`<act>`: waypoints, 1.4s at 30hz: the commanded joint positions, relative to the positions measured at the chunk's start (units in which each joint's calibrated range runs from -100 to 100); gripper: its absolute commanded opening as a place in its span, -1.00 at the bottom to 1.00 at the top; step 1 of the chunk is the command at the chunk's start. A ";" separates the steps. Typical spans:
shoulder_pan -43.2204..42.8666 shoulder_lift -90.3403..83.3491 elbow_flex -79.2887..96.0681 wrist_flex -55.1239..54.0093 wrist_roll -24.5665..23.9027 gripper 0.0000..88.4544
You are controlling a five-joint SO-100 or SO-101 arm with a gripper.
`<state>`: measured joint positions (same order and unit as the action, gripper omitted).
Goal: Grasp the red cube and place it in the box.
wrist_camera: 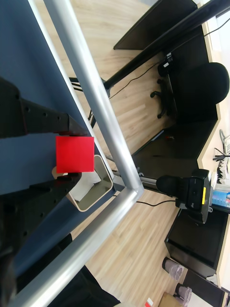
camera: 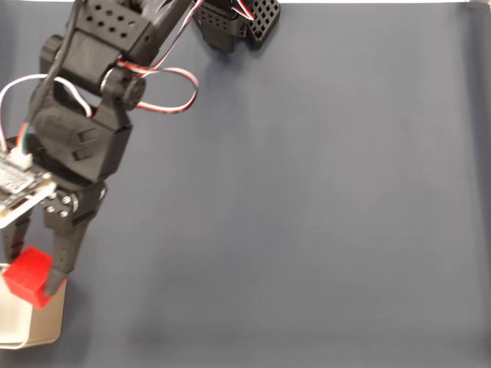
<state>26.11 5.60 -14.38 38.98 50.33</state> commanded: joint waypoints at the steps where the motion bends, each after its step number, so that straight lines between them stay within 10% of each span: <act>1: 1.09 1.42 -6.43 0.20 -0.63 -1.00; 42: 6.42 18.84 -24.22 0.12 0.00 -1.00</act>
<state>31.75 25.40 -34.90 38.98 50.33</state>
